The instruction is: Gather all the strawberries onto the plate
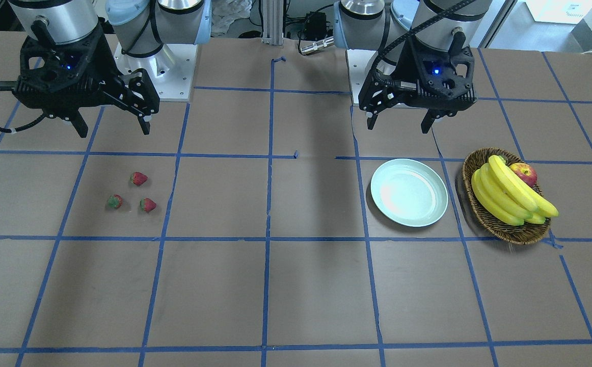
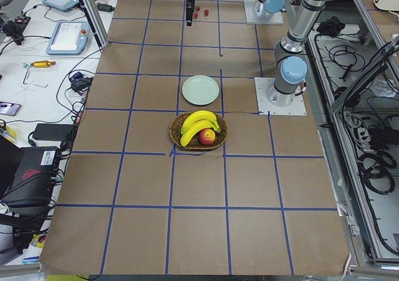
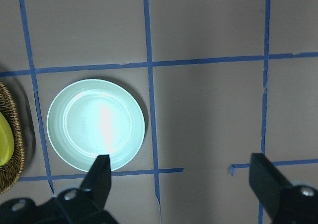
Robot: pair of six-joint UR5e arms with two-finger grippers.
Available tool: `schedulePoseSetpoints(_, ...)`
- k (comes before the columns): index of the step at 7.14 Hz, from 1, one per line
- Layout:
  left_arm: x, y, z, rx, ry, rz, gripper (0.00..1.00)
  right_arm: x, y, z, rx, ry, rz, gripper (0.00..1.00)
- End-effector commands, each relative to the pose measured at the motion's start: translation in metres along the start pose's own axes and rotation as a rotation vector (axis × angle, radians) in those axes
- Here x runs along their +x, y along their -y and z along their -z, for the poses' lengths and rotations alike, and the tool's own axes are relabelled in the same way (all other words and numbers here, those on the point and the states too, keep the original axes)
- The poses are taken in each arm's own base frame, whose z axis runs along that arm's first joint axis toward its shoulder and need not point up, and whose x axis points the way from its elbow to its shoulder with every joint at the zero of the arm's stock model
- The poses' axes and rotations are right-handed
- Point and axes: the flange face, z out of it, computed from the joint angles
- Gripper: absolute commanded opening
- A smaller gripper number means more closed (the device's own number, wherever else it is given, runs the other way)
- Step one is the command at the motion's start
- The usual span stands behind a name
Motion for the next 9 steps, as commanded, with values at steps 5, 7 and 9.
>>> schedulePoseSetpoints(5,-0.003,0.002,-0.005,-0.009,0.042,0.006,1.0,0.002,-0.004,-0.011,-0.065,-0.005,0.006,1.0)
schedulePoseSetpoints(7,-0.003,0.001,-0.003,-0.006,0.044,0.002,1.0,0.018,0.002,-0.046,-0.122,-0.007,-0.015,1.0)
schedulePoseSetpoints(9,-0.003,0.0,-0.004,-0.007,0.044,0.002,1.0,0.088,0.016,-0.09,-0.202,0.003,-0.158,1.0)
